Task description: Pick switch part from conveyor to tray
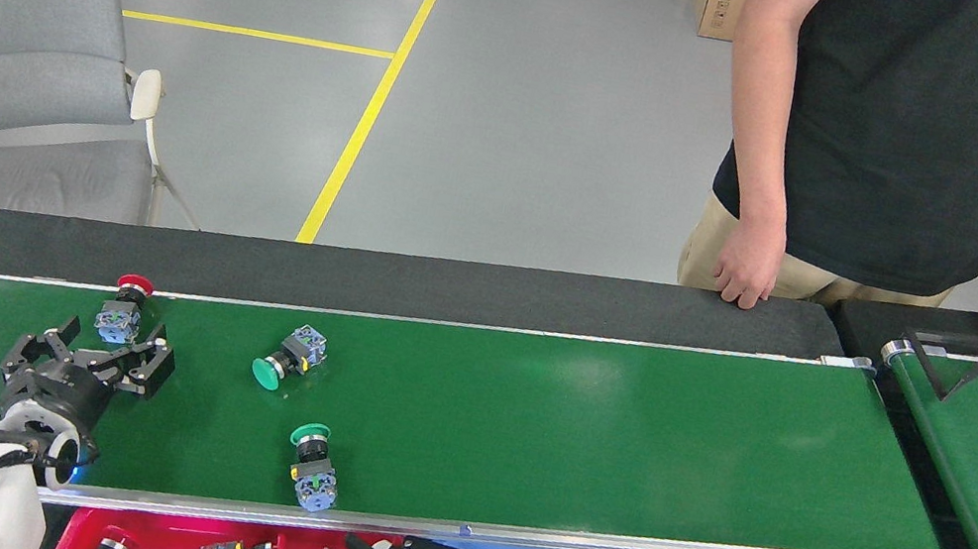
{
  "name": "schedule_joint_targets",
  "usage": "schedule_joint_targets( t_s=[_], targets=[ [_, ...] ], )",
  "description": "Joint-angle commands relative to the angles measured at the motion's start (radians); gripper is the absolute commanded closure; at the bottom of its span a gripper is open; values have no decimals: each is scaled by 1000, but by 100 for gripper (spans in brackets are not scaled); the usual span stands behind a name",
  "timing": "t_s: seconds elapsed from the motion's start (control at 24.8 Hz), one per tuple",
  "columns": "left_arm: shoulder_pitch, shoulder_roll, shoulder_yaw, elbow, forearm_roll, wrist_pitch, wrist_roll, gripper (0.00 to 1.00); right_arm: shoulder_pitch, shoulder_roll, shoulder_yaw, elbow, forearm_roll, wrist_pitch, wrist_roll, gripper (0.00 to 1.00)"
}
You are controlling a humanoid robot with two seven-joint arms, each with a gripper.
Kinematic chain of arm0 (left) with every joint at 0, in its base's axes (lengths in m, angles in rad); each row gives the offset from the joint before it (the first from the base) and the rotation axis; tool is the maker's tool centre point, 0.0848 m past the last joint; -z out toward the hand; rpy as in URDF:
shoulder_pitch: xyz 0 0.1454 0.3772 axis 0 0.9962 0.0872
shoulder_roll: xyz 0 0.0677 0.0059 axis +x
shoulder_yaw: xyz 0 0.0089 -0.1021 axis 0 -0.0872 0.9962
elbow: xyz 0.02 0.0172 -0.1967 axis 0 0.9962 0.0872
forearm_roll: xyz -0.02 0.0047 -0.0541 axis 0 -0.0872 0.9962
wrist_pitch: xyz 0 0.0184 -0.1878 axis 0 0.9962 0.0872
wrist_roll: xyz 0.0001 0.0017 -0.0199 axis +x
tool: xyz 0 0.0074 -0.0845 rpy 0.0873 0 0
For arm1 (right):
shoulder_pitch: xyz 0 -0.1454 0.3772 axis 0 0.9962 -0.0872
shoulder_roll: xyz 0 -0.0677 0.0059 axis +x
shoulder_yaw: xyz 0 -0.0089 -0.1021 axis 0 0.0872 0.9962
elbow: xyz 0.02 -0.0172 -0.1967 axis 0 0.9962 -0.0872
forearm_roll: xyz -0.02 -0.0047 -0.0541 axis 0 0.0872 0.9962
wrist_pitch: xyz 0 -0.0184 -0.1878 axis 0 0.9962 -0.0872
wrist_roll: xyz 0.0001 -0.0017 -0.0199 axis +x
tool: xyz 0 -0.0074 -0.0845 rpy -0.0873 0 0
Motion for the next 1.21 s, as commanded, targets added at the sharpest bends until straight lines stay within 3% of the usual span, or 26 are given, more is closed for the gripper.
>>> schedule_joint_targets(
  t_s=[0.0,0.08,0.12,0.2,0.32,0.48,0.56,0.77,0.89,0.97,1.09,1.17],
  targets=[
    [-34,26,0,41,2,17,38,13,-17,14,-6,-17,-5,-5,-8,1],
    [-34,53,3,70,3,18,51,30,-22,19,-37,-31,-9,5,-11,1],
    [-31,67,5,87,5,18,62,46,-16,20,-87,-46,-11,9,-16,1],
    [-28,87,14,122,26,20,81,62,19,33,-221,-64,-14,11,-28,2],
    [-22,124,20,154,91,20,88,74,79,74,-389,-90,-14,49,-30,2],
    [29,121,14,125,106,6,113,87,99,71,-549,-92,-14,93,-33,2],
    [85,105,9,14,103,-18,114,88,121,65,-629,-97,-14,93,-33,2],
    [404,35,3,-581,115,-203,35,88,128,45,-751,-95,-16,93,-34,2],
    [582,-8,-10,-848,160,-288,-22,85,127,39,-771,-101,-23,97,-33,2],
    [720,-45,-37,-1009,161,-337,-56,71,131,31,-779,-132,-25,97,-34,2],
    [877,-109,-103,-1147,158,-348,-84,33,184,28,-793,-182,-25,103,-34,3],
    [898,-138,-155,-1147,155,-342,-85,0,259,28,-793,-250,-22,152,-34,3]
  ],
)
